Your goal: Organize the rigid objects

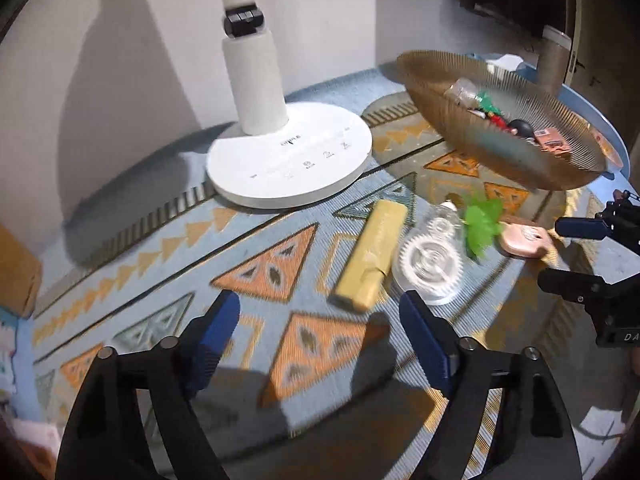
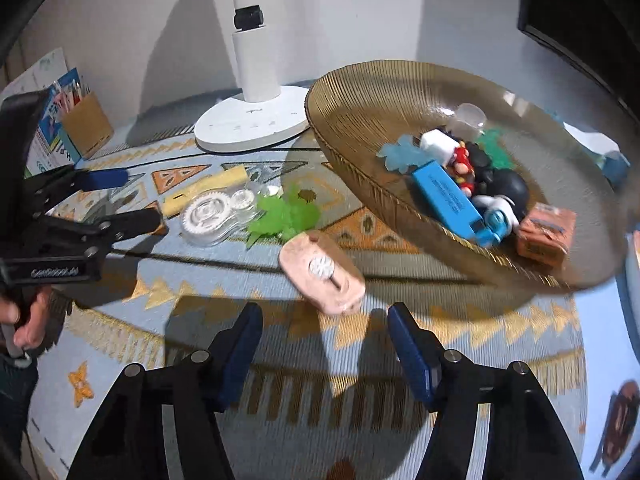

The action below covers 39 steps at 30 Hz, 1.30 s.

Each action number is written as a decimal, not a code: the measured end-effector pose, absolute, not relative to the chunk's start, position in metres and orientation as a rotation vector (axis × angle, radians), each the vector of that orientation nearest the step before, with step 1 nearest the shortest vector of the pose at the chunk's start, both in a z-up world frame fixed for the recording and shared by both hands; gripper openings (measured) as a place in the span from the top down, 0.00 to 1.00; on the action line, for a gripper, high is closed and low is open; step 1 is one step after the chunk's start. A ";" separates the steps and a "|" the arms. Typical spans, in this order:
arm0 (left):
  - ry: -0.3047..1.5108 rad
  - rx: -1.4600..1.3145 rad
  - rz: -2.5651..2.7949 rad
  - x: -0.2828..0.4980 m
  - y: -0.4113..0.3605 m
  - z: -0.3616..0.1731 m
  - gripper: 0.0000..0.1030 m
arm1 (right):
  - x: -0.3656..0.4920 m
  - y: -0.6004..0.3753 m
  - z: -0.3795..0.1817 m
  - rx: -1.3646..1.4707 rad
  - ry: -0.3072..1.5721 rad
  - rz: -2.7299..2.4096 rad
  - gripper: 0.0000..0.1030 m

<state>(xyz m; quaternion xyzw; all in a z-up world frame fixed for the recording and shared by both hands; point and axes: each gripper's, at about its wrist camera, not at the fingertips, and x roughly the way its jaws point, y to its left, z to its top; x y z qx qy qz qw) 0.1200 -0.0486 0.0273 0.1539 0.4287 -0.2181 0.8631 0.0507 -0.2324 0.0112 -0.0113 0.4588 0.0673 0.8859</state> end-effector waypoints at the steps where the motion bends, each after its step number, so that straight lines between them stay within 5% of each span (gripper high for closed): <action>1: 0.909 0.340 -0.461 0.126 -0.052 0.023 0.31 | 0.055 -0.232 0.009 -0.035 0.959 0.135 0.38; 7: 0.922 0.324 -0.524 0.146 -0.065 0.018 0.36 | 0.077 -0.231 0.004 -0.061 0.939 0.165 0.38; 11: 0.917 0.291 -0.566 0.146 -0.074 0.019 0.77 | 0.078 -0.223 0.006 -0.072 0.916 0.180 0.55; 12: 0.910 0.300 -0.570 0.144 -0.077 0.019 0.78 | 0.077 -0.221 0.006 -0.080 0.913 0.179 0.55; 35: 0.961 0.119 -0.388 -0.044 0.011 0.022 0.77 | -0.080 -0.203 0.009 0.008 0.922 0.212 0.61; 36: 0.962 0.117 -0.396 -0.045 0.011 0.023 0.73 | -0.082 -0.203 0.008 0.008 0.927 0.213 0.60; 39: 0.982 0.100 -0.386 -0.038 0.008 0.023 0.35 | -0.085 -0.205 0.009 0.015 0.932 0.213 0.55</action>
